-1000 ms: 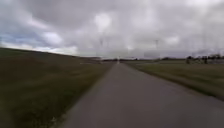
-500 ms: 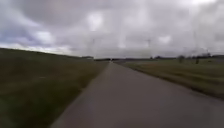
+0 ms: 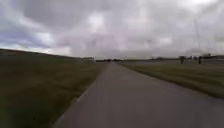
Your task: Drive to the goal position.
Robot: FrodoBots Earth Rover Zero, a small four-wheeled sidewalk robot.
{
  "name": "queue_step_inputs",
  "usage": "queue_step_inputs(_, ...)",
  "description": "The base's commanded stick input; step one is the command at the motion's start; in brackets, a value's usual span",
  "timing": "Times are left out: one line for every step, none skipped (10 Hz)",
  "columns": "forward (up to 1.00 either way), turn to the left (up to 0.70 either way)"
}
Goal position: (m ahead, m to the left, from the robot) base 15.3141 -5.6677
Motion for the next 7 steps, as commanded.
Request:
queue_step_inputs(1.0,0.0)
queue_step_inputs(1.0,0.0)
queue_step_inputs(1.0,0.0)
queue_step_inputs(1.0,0.0)
queue_step_inputs(1.0,0.0)
queue_step_inputs(1.0,0.0)
queue_step_inputs(1.0,0.0)
